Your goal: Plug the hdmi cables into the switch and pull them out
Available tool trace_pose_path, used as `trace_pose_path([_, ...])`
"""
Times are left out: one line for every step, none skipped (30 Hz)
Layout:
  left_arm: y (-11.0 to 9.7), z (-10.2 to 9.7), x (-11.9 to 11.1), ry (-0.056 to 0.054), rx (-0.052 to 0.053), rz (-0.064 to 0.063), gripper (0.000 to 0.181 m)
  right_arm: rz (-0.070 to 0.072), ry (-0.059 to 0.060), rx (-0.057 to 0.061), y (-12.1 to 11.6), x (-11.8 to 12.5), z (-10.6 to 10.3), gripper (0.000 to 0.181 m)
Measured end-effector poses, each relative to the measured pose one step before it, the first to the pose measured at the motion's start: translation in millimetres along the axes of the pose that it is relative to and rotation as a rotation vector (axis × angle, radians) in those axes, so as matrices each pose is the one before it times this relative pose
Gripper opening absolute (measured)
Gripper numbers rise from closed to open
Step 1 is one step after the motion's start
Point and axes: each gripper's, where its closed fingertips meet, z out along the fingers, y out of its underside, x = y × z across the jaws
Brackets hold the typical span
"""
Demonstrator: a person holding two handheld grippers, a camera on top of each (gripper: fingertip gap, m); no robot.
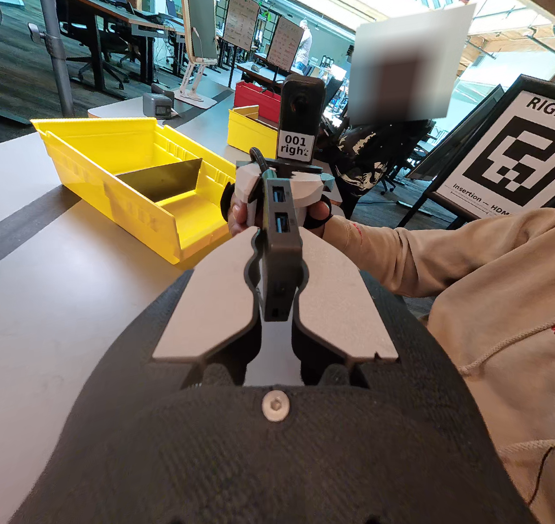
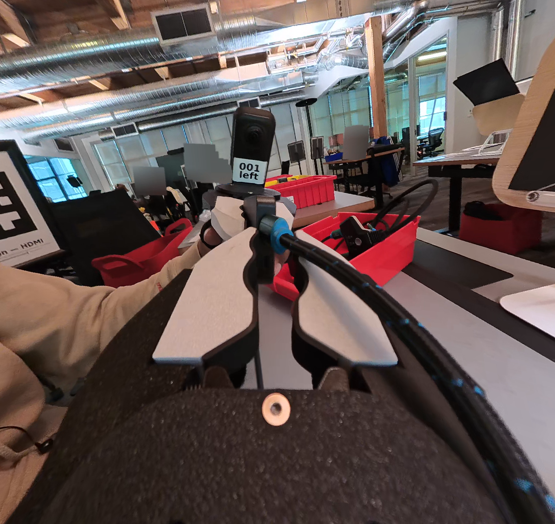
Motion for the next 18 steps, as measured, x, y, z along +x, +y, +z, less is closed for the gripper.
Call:
trace_pose_path([-1.64,0.55,-0.19,-0.0065,0.0105,0.0086,0.019,0.0093,-0.0031,0.0117,-1.67,0.18,-0.72,0.019])
trace_pose_path([-2.29,0.22,-0.26,-0.0056,0.015,0.0064,0.021,0.0125,-0.0037,0.0163,-2.38,0.17,-0.81,0.018])
trace_pose_path([-2.1,-0.06,-0.5,-0.0056,0.0141,0.0039,0.022,0.015,-0.0032,0.015,-2.42,0.31,-0.87,0.018])
trace_pose_path([-1.49,-0.46,-0.93,-0.0091,0.0091,0.0065,0.022,0.0121,0.0029,0.0099,-1.95,1.14,-0.75,0.018])
trace_pose_path([-1.06,-0.31,-1.19,-0.0123,0.0058,0.0114,0.021,0.005,0.0052,0.0036,-1.28,1.17,-0.91,0.018])
trace_pose_path([-0.8,0.1,-0.73,-0.0122,0.0042,0.0144,0.019,-0.0004,0.0,0.0031,-1.14,0.07,-0.71,0.018])
trace_pose_path([-1.09,0.38,-0.58,-0.0132,0.0052,0.0149,0.018,-0.0005,-0.0004,0.0042,-1.06,-0.35,-0.26,0.019])
trace_pose_path([-1.12,0.62,0.54,-0.0036,0.0044,0.0063,0.017,-0.0014,-0.0015,0.0097,-1.67,-0.69,-0.1,0.02])
trace_pose_path([-0.47,0.58,1.41,0.0071,0.001,-0.0065,0.017,-0.0005,-0.0034,0.0143,-2.13,-1.17,-0.13,0.02])
trace_pose_path([0.4,0.64,2.4,0.0192,-0.0018,-0.0128,0.017,0.0033,-0.0071,0.0182,-2.71,-1.51,-0.29,0.019])
trace_pose_path([0.45,0.96,1.43,0.0136,0.0,-0.015,0.016,0.0021,-0.0007,0.0134,-2.07,-0.59,-0.2,0.02])
trace_pose_path([0.18,0.8,0.81,0.0091,0.0024,-0.0083,0.016,-0.0042,-0.0014,0.0055,-0.98,-0.56,-0.22,0.018])
trace_pose_path([-0.19,0.52,0.36,0.0053,0.0037,-0.005,0.016,-0.0035,-0.0085,-0.0012,-0.06,-1.1,-0.53,0.017])
trace_pose_path([-0.1,0.25,0.35,0.0051,0.0015,-0.0047,0.016,-0.0002,-0.0117,-0.0059,0.25,-1.33,-0.47,0.015])
trace_pose_path([-0.2,0.3,-0.11,0.002,0.0028,-0.0013,0.016,0.0015,-0.0082,-0.0098,0.17,-0.85,-0.44,0.014])
trace_pose_path([-0.36,0.37,-0.27,-0.0002,0.0047,0.0009,0.016,-0.0043,-0.0031,-0.0109,-0.09,-0.29,-0.23,0.013])
trace_pose_path([-0.37,0.54,0.29,0.0048,0.0048,-0.002,0.016,-0.0103,-0.0024,-0.0086,-0.5,-0.62,-0.39,0.012])
trace_pose_path([0.14,0.57,-0.25,0.0017,0.0005,-0.0018,0.016,-0.0135,0.0002,-0.0123,-0.33,-0.31,-0.44,0.012])
